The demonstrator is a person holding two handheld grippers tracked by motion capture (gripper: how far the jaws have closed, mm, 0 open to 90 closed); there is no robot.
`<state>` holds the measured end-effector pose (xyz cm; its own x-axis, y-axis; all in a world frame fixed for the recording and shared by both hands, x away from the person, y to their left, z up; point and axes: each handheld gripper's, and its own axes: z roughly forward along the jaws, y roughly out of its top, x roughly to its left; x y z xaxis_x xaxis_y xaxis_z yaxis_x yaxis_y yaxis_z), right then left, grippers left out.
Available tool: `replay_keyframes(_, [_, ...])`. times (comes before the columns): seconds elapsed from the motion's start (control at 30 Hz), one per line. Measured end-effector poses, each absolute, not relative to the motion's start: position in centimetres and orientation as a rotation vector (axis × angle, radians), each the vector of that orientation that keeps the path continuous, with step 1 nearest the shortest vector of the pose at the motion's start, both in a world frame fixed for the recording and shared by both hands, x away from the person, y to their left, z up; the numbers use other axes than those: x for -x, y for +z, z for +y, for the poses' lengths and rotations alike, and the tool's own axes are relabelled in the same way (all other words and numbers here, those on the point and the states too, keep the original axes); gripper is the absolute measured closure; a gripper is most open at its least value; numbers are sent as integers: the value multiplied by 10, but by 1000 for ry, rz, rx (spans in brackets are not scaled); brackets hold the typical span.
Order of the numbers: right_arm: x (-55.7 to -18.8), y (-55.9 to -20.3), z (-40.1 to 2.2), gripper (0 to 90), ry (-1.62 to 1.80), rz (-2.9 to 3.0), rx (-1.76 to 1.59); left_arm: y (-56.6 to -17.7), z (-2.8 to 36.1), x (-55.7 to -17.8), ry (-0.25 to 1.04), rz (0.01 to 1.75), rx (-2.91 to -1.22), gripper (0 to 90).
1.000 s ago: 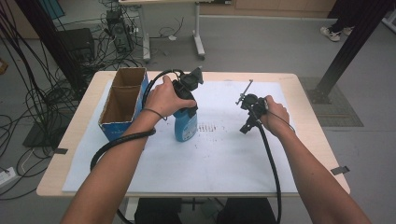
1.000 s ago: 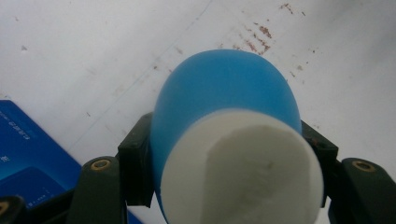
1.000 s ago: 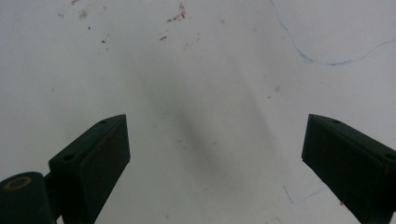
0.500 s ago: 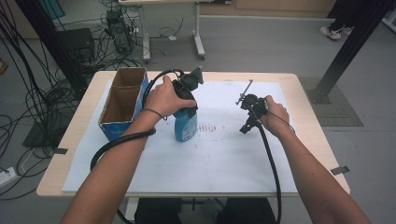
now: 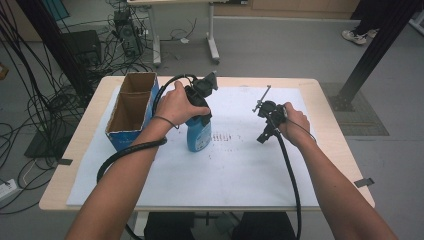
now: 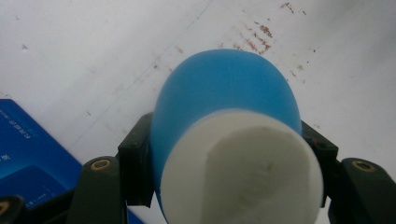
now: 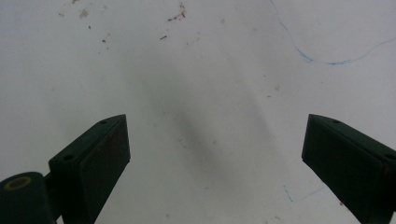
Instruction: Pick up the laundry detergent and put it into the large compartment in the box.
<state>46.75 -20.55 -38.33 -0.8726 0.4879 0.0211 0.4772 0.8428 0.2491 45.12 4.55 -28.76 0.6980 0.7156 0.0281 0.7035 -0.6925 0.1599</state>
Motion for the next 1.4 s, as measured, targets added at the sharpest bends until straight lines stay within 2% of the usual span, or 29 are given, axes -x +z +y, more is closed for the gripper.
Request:
replay_keyframes(1.03, [-466, -383, -205, 72, 380, 2976, -769, -283, 40, -447, 158, 1153, -2793, 377])
replay_keyframes(1.4, [-465, -378, -207, 73, 376, 2965, -758, -244, 40, -442, 185, 1166, -2766, 377])
